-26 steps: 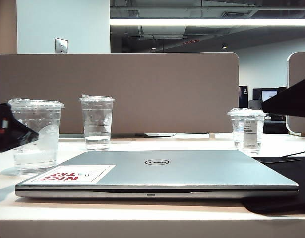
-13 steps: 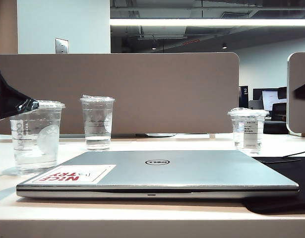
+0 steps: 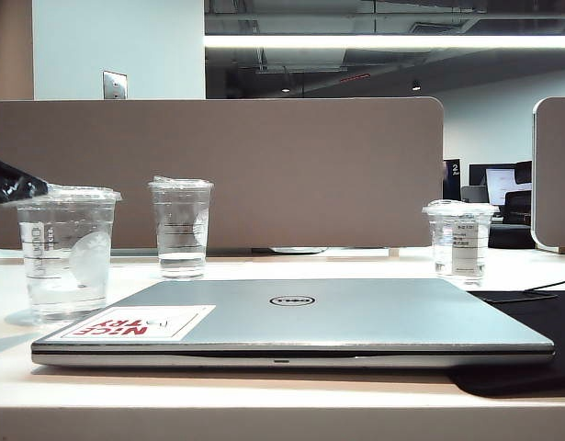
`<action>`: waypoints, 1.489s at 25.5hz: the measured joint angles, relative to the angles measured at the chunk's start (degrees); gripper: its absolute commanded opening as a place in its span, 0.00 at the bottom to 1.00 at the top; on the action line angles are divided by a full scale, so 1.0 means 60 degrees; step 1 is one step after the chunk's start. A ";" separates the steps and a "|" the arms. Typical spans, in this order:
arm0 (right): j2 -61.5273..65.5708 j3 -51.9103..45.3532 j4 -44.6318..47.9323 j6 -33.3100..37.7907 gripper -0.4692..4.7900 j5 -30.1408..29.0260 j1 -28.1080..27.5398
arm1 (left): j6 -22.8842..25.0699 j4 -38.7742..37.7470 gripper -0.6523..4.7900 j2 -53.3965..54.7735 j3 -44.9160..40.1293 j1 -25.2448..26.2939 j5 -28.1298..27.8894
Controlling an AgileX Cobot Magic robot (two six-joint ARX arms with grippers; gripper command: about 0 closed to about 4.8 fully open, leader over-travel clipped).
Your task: Pick up the coffee cup on the middle and place it on the left side of the laptop.
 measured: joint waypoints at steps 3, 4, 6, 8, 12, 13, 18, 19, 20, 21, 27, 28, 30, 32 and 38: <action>-0.0080 0.0004 -0.0015 0.0000 0.08 0.0000 -0.0237 | -0.0087 -0.0765 0.11 -0.0656 0.0000 0.0000 -0.0033; -0.0237 0.0004 -0.0033 -0.0004 0.08 -0.0004 -0.0313 | -0.0262 -0.1169 0.11 -0.0987 0.0000 0.0000 -0.0091; -0.0346 0.0004 0.0106 0.0000 0.08 0.0033 -0.0342 | -0.0514 -0.2076 0.11 -0.1701 0.0000 0.0004 -0.0215; -0.0350 0.0000 0.0106 0.0000 0.08 0.0036 -0.0332 | -0.0572 -0.2718 0.11 -0.2237 0.0000 0.0000 -0.0382; -0.0350 0.0000 0.0069 0.0000 0.08 0.0036 -0.0317 | -0.0452 -0.4204 0.11 -0.3963 0.0000 -0.0004 -0.1370; -0.0350 0.0000 0.0069 0.0000 0.08 0.0036 -0.0317 | -0.0350 -0.4470 0.11 -0.4331 0.0000 0.0000 -0.1552; -0.0350 0.0000 0.0069 0.0000 0.08 0.0000 -0.0477 | 0.0022 -0.6222 0.11 -0.6470 0.0000 -0.0004 -0.2645; -0.0350 0.0000 0.0069 0.0000 0.08 -0.0004 -0.0619 | 0.0062 -0.6645 0.11 -0.6958 0.0000 -0.0004 -0.2787; -0.0350 0.0000 0.0069 0.0000 0.08 0.0000 -0.0747 | 0.0131 -0.6961 0.11 -0.7340 0.0000 -0.0004 -0.2914; -0.0350 0.0000 0.0066 0.0000 0.08 0.0000 -0.0929 | 0.0219 -0.7275 0.11 -0.7719 0.0000 -0.0004 -0.3053; -0.0350 0.0004 0.0069 0.0000 0.08 0.0007 -0.1887 | 0.0943 -0.9978 0.11 -1.0673 0.0000 -0.0004 -0.4335; -0.0350 0.0004 0.0066 0.0000 0.08 0.0011 -0.1920 | 0.1035 -1.0273 0.11 -1.1020 0.0000 -0.0004 -0.4448; -0.0350 0.0004 0.0066 0.0000 0.08 0.0004 -0.1934 | 0.1249 -1.0856 0.11 -1.1438 0.0018 -0.0007 -0.4677; -0.0350 0.0000 0.0047 0.0000 0.08 -0.0004 -0.1934 | 0.1308 -1.1238 0.11 -1.1366 0.0036 -0.0007 -0.4856; -0.0346 0.0000 0.0000 0.0000 0.08 0.0000 -0.1909 | 0.1665 -1.1774 0.11 -1.1384 0.0004 -0.0007 -0.5308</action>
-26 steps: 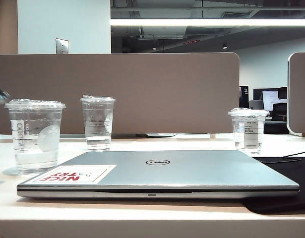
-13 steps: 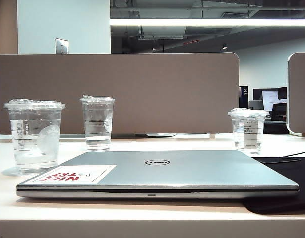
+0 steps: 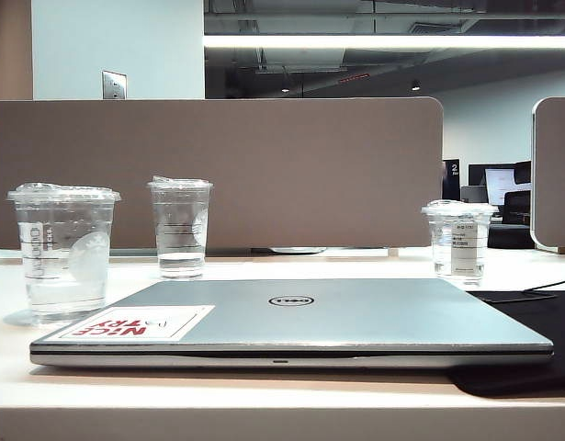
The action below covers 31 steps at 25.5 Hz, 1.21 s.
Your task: Pick up the coffee cup on the middle and place it on the left side of the laptop.
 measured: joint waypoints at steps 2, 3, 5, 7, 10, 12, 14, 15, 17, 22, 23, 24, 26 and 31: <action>-0.0004 0.0000 0.0000 0.0000 0.08 0.0000 0.0000 | 0.0142 -0.0011 0.11 0.0000 0.0000 0.0000 -0.0215; -0.0004 0.0000 0.0000 0.0000 0.08 0.0000 0.0000 | 0.0215 -0.0029 0.11 0.0000 0.0000 0.0000 -0.0277; -0.0004 0.0000 0.0000 0.0000 0.08 -0.0004 0.0000 | 0.0346 -0.0095 0.11 0.0000 0.0000 0.0004 -0.0313; -0.0004 0.0000 0.0000 0.0000 0.08 0.0000 0.0000 | 0.0474 -0.0138 0.11 0.0000 0.0000 0.0000 -0.0317; -0.0004 0.0004 0.0000 0.0000 0.08 0.0000 0.0000 | 0.0543 -0.0138 0.11 0.0000 0.0000 0.0000 -0.0310; -0.0004 0.0000 0.0000 0.0000 0.08 0.0000 0.0004 | 0.0659 -0.0138 0.11 0.0000 0.0000 0.0000 -0.0281; -0.0004 0.0000 0.0000 0.0000 0.08 0.0000 0.0004 | 0.0710 -0.0138 0.11 0.0004 0.0000 0.0000 -0.0281; -0.0004 0.0000 0.0000 0.0000 0.08 0.0000 0.0004 | 0.0714 -0.0135 0.11 0.0000 0.0000 0.0000 -0.0281; -0.0004 0.0000 0.0000 0.0000 0.08 0.0004 0.0091 | 0.0721 -0.0135 0.11 0.0000 0.0000 0.0004 -0.0138; -0.0004 0.0000 0.0000 0.0000 0.08 0.0000 0.0546 | 0.0892 -0.0015 0.11 0.0000 0.0000 0.0033 0.0117; -0.0004 0.0000 0.0000 0.0000 0.08 0.0000 0.0641 | 0.0892 0.0047 0.11 0.0000 0.0000 0.0095 0.0120; -0.0004 0.0000 0.0000 0.0000 0.08 0.0000 0.0696 | 0.0896 0.0117 0.11 0.0000 0.0000 0.0215 0.0204; -0.0004 0.0000 0.0000 0.0000 0.08 0.0000 0.0816 | 0.0892 0.0215 0.11 0.0004 0.0000 0.0572 0.0506; -0.0004 0.0000 0.0000 0.0000 0.08 0.0000 0.0823 | 0.0608 0.0299 0.11 0.0000 0.0000 0.1909 0.1337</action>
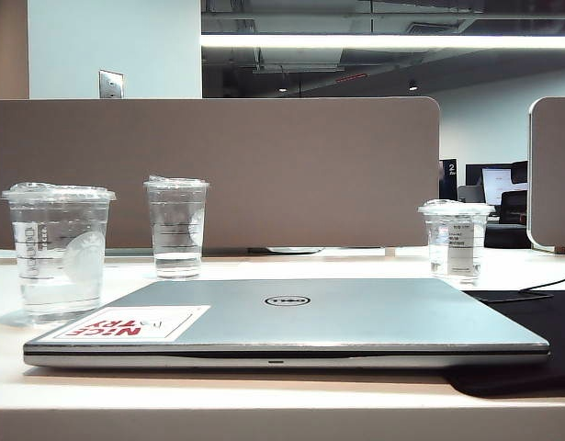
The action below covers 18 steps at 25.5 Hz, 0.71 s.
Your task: Pick up the coffee cup on the middle and place it on the left side of the laptop.
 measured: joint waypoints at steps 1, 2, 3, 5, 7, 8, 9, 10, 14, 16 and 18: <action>0.0000 0.0000 0.0000 0.0000 0.08 0.0000 0.0000 | -0.0073 0.0011 0.11 0.0000 0.0000 0.0237 0.0208; 0.0000 0.0000 0.0000 0.0000 0.08 -0.0004 0.0000 | -0.0138 0.0033 0.11 0.0004 -0.0004 0.0488 0.0463; 0.0000 0.0000 0.0000 0.0000 0.08 0.0000 0.0000 | -0.0237 0.0084 0.11 0.0004 0.0000 0.0758 0.0707; 0.0000 0.0000 0.0000 0.0000 0.08 0.0000 0.0000 | -0.0415 0.0284 0.11 0.0000 0.0000 0.1235 0.1224; 0.0000 0.0000 0.0000 0.0000 0.08 -0.0004 0.0000 | -0.0546 0.0270 0.11 0.0000 0.0000 0.1337 0.1472; 0.0000 0.0000 0.0000 0.0000 0.08 -0.0004 0.0000 | -0.0594 0.0237 0.11 0.0000 0.0000 0.1341 0.1526; 0.0000 0.0000 0.0000 0.0000 0.08 0.0000 0.0000 | -0.0656 0.0208 0.11 0.0000 0.0000 0.1341 0.1570; 0.0000 0.0000 0.0000 0.0000 0.08 0.0000 0.0000 | -0.0787 0.0189 0.11 0.0000 0.0000 0.1341 0.1705; 0.0000 0.0000 0.0000 0.0000 0.08 -0.0004 0.0000 | -0.1060 0.0193 0.11 0.0000 0.0000 0.1268 0.2350; 0.0000 0.0000 0.0000 0.0000 0.08 -0.0004 0.0000 | -0.1137 0.0193 0.11 0.0000 0.0000 0.1089 0.2157; 0.0000 0.0000 0.0000 0.0000 0.08 0.0000 -0.0007 | -0.1162 0.0193 0.11 0.0000 0.0000 0.0823 0.1781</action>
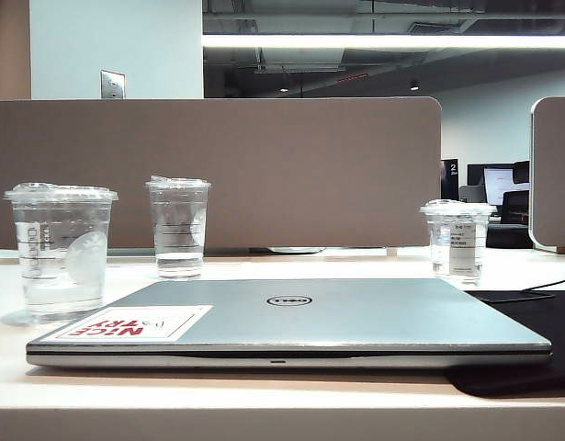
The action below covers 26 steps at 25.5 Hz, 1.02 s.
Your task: Pick up the coffee cup on the middle and place it on the left side of the laptop.
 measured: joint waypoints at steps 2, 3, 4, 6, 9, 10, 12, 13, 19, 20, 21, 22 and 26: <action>0.0000 0.0000 0.0000 0.0000 0.08 -0.0004 -0.0015 | 0.0000 0.0000 0.11 0.0000 0.0000 -0.0255 -0.0229; 0.0000 0.0000 0.0000 0.0000 0.08 0.0000 -0.0015 | 0.0011 0.0000 0.11 0.0000 0.0000 -0.0339 -0.0291; 0.0000 0.0000 0.0000 0.0000 0.08 0.0000 -0.0015 | 0.0051 -0.0004 0.11 0.0000 0.0000 -0.0463 -0.0412; 0.0000 0.0000 0.0000 0.0000 0.08 0.0000 -0.0015 | 0.0127 0.0000 0.11 0.0000 0.0000 -0.0627 -0.0667; 0.0000 0.0000 0.0000 0.0000 0.08 0.0000 -0.0015 | 0.0153 0.0000 0.11 0.0000 0.0000 -0.0809 -0.0754; 0.0000 0.0000 0.0000 0.0000 0.08 0.0000 -0.0015 | 0.0153 0.0000 0.11 0.0000 0.0000 -0.0900 -0.0754; 0.0000 0.0000 0.0000 0.0000 0.08 0.0000 -0.0015 | 0.0157 0.0000 0.11 0.0000 0.0000 -0.1104 -0.0823; 0.0000 0.0000 0.0000 0.0000 0.08 -0.0004 -0.0015 | 0.0153 0.0000 0.11 0.0000 0.0000 -0.1198 -0.0922; 0.0000 0.0000 -0.0004 0.0000 0.08 -0.0004 -0.0015 | 0.0270 -0.0004 0.11 0.0000 0.0000 -0.1756 -0.1679; 0.0000 0.0000 0.0000 0.0000 0.08 0.0000 -0.0015 | 0.0364 0.0000 0.11 0.0000 0.0000 -0.1774 -0.1679; 0.0000 0.0000 0.0000 0.0000 0.08 -0.0004 -0.0015 | 0.0419 0.0000 0.11 0.0000 0.0000 -0.1781 -0.1679; 0.0000 0.0004 0.0000 0.0000 0.08 -0.0004 -0.0015 | 0.0466 0.0000 0.11 0.0000 0.0000 -0.1781 -0.1683; 0.0000 0.0000 0.0000 0.0000 0.08 -0.0004 -0.0015 | 0.0619 0.0000 0.11 0.0000 0.0000 -0.1781 -0.1679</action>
